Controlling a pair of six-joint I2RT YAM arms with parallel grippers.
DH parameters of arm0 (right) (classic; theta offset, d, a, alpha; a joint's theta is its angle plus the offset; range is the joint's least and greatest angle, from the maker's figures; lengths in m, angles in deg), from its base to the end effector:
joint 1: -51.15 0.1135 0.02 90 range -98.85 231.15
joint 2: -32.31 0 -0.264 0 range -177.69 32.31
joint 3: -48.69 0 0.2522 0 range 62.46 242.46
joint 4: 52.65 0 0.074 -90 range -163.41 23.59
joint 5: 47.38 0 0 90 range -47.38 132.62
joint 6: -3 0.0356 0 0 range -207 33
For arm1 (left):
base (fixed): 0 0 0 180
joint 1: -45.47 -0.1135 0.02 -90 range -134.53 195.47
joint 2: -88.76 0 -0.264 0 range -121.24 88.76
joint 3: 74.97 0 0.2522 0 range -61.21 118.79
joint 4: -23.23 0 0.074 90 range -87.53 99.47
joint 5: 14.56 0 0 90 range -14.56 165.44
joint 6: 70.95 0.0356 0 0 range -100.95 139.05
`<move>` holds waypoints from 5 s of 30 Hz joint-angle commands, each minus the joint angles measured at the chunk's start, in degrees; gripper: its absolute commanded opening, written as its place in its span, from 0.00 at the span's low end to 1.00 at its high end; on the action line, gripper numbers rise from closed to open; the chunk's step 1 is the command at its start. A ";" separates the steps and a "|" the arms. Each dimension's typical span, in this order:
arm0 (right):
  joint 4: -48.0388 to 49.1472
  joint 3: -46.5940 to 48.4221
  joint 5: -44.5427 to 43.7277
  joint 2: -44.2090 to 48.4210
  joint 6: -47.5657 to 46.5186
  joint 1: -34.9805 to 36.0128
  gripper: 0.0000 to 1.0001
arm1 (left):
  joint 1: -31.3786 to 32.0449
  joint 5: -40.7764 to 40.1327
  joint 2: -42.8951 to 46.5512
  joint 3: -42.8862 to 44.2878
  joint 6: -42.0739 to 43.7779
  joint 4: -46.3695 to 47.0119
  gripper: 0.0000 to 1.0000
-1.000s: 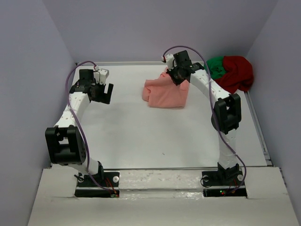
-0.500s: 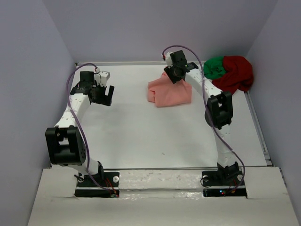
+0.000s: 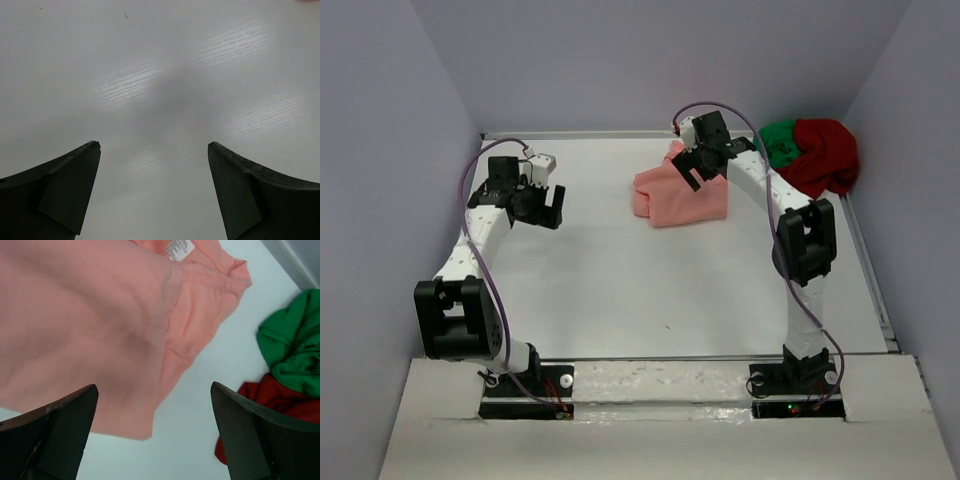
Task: Fold and stack the t-shirts
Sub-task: Smooth out wrinkles on the folded tshirt
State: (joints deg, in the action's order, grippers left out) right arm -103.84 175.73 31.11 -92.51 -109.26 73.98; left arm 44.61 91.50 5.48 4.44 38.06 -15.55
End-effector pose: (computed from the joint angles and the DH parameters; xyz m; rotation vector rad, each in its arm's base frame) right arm 0.4583 0.1852 0.2579 -0.8417 2.2651 -0.2389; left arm 0.3204 -0.0050 0.2853 0.4988 2.2288 -0.1443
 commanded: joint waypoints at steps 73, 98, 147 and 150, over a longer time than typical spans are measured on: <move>11.50 -2.72 18.45 0.11 -4.19 -5.52 0.38 | 22.22 15.24 -51.71 56.78 -1.69 -4.70 0.99; 9.57 15.05 21.79 -15.99 -4.98 -5.52 0.58 | 23.10 10.57 -53.91 55.98 -0.46 1.29 0.77; 9.22 -6.30 15.20 8.18 -3.49 -6.04 0.00 | 28.55 8.38 -49.52 67.59 3.76 -3.64 0.00; 9.83 -9.47 12.04 9.06 -2.88 -6.04 0.00 | 28.64 8.12 -50.13 67.86 3.50 -2.85 0.00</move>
State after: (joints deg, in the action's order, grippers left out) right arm -95.06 168.45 45.84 -87.68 -113.29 67.88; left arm 73.11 100.33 -47.11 69.66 40.98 -19.28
